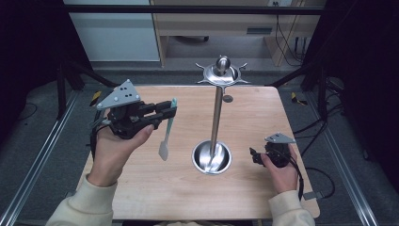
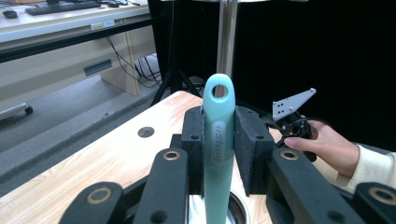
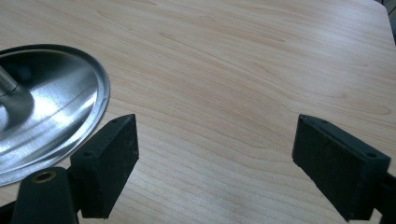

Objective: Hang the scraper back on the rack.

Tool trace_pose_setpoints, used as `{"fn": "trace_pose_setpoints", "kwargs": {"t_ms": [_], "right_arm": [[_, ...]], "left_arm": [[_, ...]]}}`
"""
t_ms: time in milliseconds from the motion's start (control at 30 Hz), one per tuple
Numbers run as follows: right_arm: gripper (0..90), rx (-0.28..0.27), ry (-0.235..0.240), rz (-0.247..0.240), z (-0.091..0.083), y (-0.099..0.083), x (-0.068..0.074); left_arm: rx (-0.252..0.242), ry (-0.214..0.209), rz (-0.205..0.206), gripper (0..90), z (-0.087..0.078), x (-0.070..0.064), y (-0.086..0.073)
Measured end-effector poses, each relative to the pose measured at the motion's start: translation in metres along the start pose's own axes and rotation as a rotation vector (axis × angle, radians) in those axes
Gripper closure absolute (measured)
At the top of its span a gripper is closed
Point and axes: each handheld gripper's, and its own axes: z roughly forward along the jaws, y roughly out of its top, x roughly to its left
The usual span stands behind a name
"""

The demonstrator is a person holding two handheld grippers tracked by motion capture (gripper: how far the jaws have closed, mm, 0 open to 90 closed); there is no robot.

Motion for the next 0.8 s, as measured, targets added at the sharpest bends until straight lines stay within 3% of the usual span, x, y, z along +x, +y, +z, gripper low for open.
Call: {"fn": "trace_pose_setpoints", "kwargs": {"t_ms": [400, 800], "right_arm": [[15.0, 0.002, 0.004, -0.007, 0.001, 0.0, 0.001], [15.6, 0.004, 0.005, -0.013, 0.001, 0.0, 0.002]], "left_arm": [[-0.016, -0.019, -0.012, 74.5, 0.0, 0.004, 0.008], [-0.021, -0.025, 0.007, 74.5, 0.002, 0.003, 0.018]]}}
